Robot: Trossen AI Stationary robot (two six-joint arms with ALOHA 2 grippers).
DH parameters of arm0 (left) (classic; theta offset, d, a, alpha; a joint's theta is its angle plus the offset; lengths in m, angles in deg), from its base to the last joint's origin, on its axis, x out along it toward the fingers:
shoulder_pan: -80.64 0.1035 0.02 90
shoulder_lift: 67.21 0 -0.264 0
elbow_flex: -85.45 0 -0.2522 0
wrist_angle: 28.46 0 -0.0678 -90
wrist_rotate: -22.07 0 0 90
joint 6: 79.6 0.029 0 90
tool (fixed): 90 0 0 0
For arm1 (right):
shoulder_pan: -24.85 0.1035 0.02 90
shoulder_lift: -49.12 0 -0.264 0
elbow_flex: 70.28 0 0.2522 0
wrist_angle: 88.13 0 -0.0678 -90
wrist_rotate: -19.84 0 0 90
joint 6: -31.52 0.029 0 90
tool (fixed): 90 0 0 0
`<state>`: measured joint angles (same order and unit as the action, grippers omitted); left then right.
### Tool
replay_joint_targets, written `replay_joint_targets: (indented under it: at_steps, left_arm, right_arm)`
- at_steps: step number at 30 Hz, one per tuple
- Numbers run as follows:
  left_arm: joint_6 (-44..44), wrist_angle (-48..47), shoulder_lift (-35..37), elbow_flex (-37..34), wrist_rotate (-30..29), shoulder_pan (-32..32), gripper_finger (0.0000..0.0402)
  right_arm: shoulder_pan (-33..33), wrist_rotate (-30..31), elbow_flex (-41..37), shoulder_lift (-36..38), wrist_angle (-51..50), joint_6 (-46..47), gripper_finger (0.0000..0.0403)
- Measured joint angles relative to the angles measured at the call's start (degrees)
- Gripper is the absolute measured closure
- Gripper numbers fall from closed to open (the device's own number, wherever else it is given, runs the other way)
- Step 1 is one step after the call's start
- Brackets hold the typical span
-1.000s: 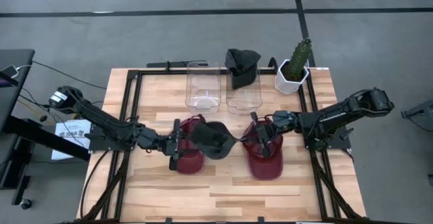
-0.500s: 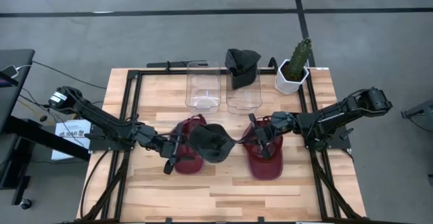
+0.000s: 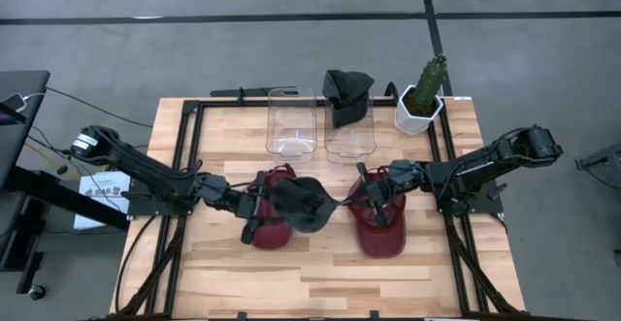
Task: Pick & Place hat
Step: Put the black cap into the right transparent bin
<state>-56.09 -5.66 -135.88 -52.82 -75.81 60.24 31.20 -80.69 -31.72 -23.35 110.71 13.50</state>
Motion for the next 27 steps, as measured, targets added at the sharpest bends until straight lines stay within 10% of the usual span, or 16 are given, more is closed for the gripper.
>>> replay_joint_targets:
  at_steps: [9, 18, 27]
  left_arm:
    - [0.00, 3.75, -2.20, 0.02, 0.00, 1.88, 0.0224]
    - [0.17, 5.49, -2.18, 0.02, 0.02, 1.82, 0.0380]
    - [-0.08, 8.10, -2.18, 0.02, 0.17, 1.55, 0.0392]
  right_arm:
    - [-0.09, 0.02, 0.00, 0.02, -0.01, 0.00, 0.0396]
    - [-0.09, 0.02, 0.00, 0.04, -0.01, 0.00, 0.0396]
    - [-0.07, 0.00, 0.00, 0.04, 0.00, 0.19, 0.0373]
